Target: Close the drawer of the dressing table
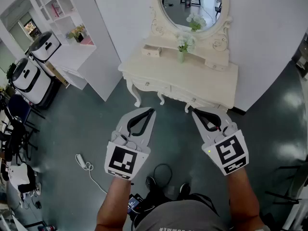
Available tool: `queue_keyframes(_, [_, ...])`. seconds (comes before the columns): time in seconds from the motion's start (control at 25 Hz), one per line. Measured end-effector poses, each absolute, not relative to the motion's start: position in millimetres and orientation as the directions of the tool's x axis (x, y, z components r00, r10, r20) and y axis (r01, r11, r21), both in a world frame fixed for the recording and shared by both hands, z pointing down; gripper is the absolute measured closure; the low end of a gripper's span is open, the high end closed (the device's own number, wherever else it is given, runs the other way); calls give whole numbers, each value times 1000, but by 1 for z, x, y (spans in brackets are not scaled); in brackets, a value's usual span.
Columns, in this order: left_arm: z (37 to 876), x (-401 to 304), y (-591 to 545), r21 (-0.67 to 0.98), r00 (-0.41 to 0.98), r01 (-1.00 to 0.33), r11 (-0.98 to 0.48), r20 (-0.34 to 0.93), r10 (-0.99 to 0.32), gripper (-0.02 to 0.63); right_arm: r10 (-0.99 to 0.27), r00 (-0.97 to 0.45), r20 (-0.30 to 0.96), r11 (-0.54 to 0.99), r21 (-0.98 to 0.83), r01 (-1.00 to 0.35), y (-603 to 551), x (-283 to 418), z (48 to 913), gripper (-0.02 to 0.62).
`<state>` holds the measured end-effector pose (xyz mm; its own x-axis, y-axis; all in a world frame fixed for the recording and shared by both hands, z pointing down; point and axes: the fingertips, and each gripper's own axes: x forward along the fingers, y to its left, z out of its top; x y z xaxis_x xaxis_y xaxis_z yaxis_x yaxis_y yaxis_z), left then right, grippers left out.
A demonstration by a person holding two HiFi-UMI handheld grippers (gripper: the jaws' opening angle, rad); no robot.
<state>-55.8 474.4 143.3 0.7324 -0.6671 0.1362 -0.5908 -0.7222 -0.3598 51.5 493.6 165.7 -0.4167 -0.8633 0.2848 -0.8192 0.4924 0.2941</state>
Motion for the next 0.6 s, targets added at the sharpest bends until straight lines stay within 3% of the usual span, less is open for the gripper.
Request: queue_keyframes(0.6, [150, -110, 421, -333, 761, -565, -755, 144, -633, 603, -880, -367, 302, 451, 290, -844, 444, 0, 172, 594])
